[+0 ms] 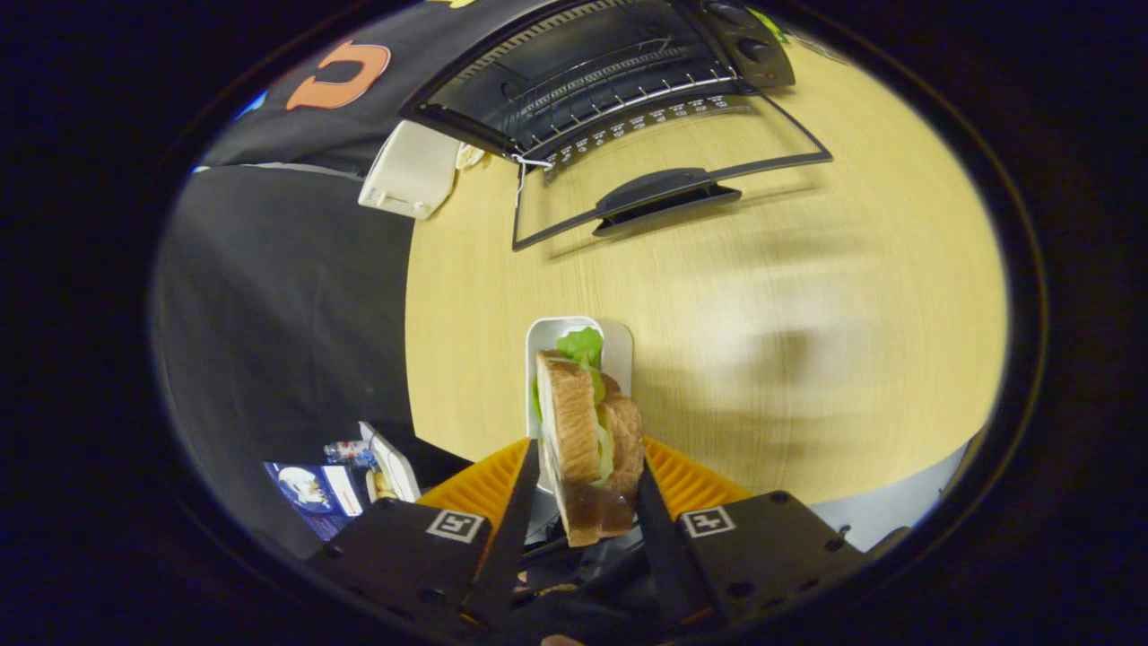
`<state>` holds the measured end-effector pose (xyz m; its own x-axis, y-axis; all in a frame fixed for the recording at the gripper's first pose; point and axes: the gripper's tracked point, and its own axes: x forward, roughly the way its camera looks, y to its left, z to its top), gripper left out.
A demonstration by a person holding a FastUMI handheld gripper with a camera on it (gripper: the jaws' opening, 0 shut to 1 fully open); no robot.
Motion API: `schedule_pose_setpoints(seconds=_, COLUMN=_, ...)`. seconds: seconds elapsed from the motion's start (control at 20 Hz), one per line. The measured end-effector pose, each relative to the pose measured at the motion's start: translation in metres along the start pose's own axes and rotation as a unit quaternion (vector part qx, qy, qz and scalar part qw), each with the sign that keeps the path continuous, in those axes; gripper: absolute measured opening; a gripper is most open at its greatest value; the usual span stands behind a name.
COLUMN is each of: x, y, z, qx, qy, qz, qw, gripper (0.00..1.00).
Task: Open the toaster oven, put the food inside, and close the toaster oven door.
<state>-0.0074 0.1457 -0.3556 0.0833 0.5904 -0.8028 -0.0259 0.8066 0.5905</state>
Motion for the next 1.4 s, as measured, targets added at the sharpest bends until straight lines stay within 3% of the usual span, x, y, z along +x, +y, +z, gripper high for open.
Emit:
schedule_pose_setpoints(seconds=0.1, x=-0.003, y=0.004, z=0.000, qx=0.003, qy=0.002, qz=0.012, qw=1.000, gripper=0.49)
schedule_pose_setpoints(seconds=0.2, x=-0.006, y=0.006, z=0.002, qx=-0.002, qy=0.002, qz=0.011, qw=1.000, gripper=0.41)
schedule_pose_setpoints(seconds=0.45, x=-0.026, y=0.022, z=0.006, qx=-0.017, qy=-0.009, qz=0.024, qw=1.000, gripper=0.33)
schedule_pose_setpoints(seconds=0.75, x=-0.076, y=0.055, z=0.040, qx=0.007, qy=-0.073, qz=0.088, qw=0.993, gripper=0.33)
schedule_pose_setpoints(seconds=0.95, x=-0.097, y=0.054, z=0.091, qx=0.045, qy=-0.150, qz=0.129, qw=0.979, gripper=0.32)
schedule_pose_setpoints(seconds=1.25, x=-0.085, y=0.039, z=0.175, qx=0.100, qy=-0.247, qz=0.167, qw=0.949, gripper=0.32)
schedule_pose_setpoints(seconds=1.4, x=-0.073, y=0.030, z=0.221, qx=0.130, qy=-0.298, qz=0.193, qw=0.926, gripper=0.32)
